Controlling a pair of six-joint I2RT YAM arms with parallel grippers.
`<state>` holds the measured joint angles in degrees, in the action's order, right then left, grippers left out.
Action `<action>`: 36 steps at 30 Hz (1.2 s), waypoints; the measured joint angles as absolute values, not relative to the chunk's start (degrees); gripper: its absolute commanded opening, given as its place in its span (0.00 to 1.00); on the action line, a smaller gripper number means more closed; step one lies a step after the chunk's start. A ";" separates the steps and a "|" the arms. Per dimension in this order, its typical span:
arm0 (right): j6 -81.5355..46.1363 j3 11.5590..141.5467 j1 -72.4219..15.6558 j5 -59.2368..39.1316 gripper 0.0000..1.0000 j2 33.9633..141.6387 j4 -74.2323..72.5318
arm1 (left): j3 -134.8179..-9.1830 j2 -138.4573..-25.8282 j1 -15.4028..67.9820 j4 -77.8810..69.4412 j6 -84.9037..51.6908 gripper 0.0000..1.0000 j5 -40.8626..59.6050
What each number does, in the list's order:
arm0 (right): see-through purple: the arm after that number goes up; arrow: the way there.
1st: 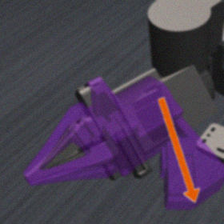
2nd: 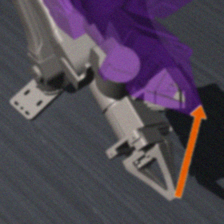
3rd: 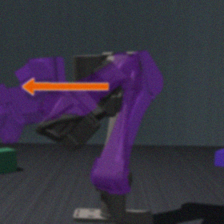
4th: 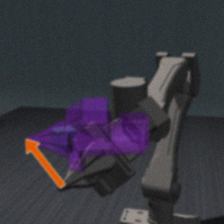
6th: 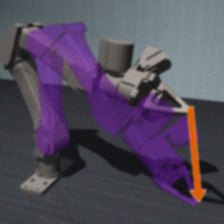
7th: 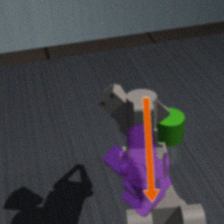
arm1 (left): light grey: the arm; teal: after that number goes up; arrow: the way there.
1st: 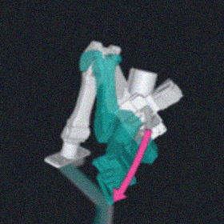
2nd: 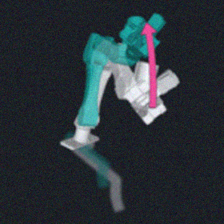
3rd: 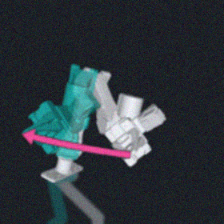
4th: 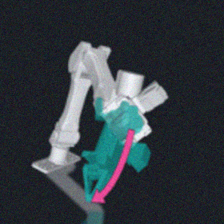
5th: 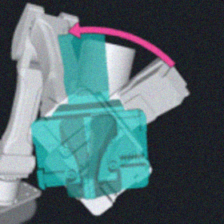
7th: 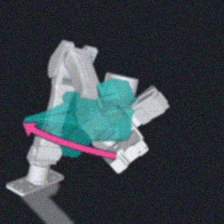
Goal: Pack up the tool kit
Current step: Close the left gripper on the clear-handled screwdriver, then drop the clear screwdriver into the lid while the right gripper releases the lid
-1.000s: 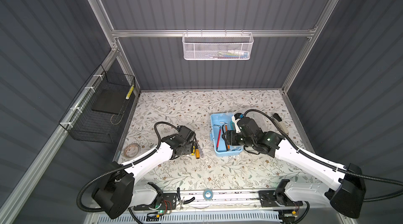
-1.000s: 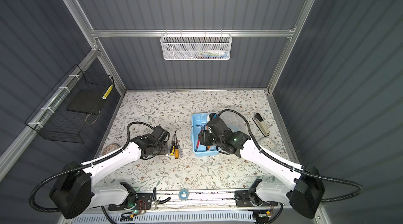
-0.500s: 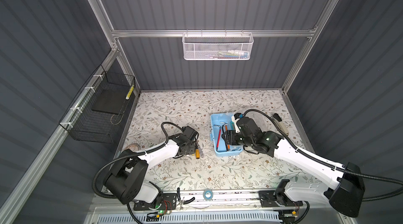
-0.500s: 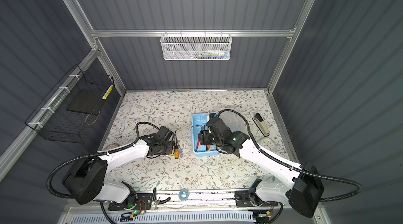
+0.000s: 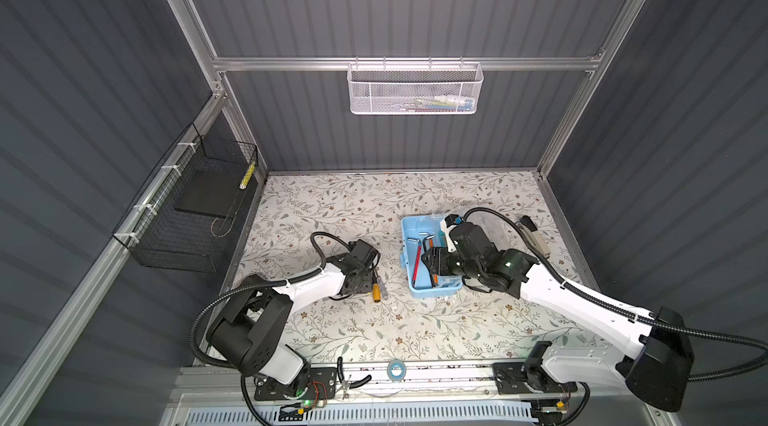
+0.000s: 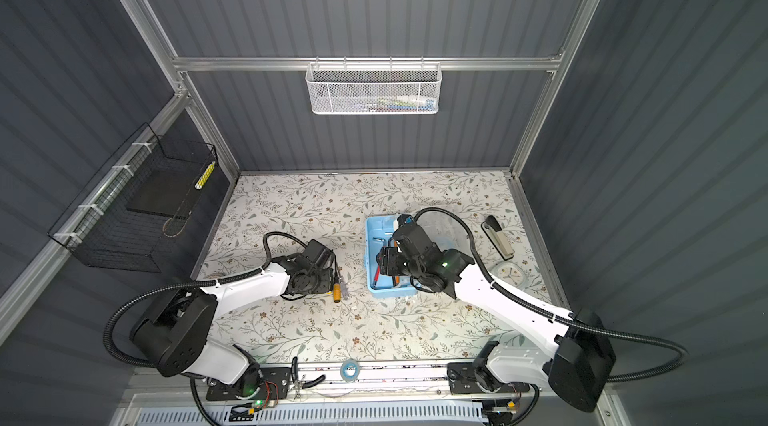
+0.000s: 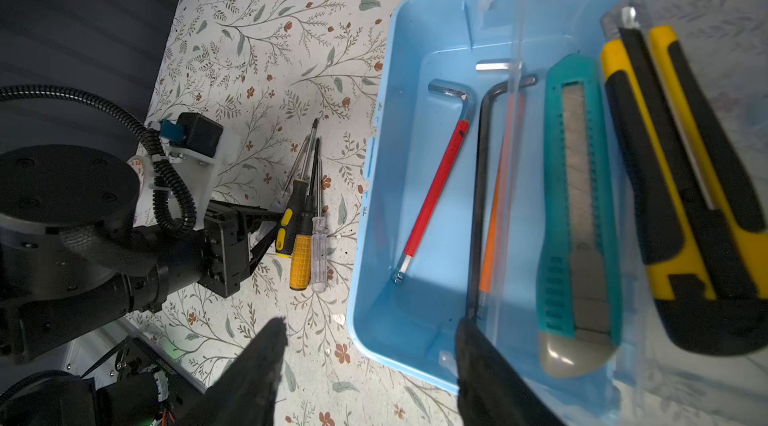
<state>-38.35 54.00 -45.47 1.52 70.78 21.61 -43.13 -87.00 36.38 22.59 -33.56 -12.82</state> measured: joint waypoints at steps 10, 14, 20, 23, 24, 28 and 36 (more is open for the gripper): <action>-38.57 53.06 -45.28 1.52 0.65 70.78 20.40 | -45.87 -89.82 36.36 22.44 -33.15 0.13 -13.04; -38.57 52.71 -45.15 1.50 0.65 70.78 20.25 | -46.11 -89.82 36.36 22.92 -33.12 0.00 -13.10; -38.59 52.71 -45.04 1.52 0.66 70.74 19.92 | -47.83 -87.64 36.36 27.05 -32.93 0.00 -14.70; -38.61 52.45 -44.86 1.87 0.66 69.80 19.75 | -49.82 -82.91 36.36 29.50 -32.95 0.00 -14.98; -38.65 52.10 -44.66 2.00 0.66 68.95 19.70 | -50.83 -81.01 36.36 30.04 -32.97 0.00 -14.92; -39.24 50.02 -42.83 2.59 0.66 63.66 19.29 | -55.37 -74.35 36.49 28.93 -34.28 0.00 -12.56; -39.42 48.45 -31.90 4.27 0.66 50.22 23.07 | -63.51 -75.20 50.89 11.07 -40.34 0.00 -12.95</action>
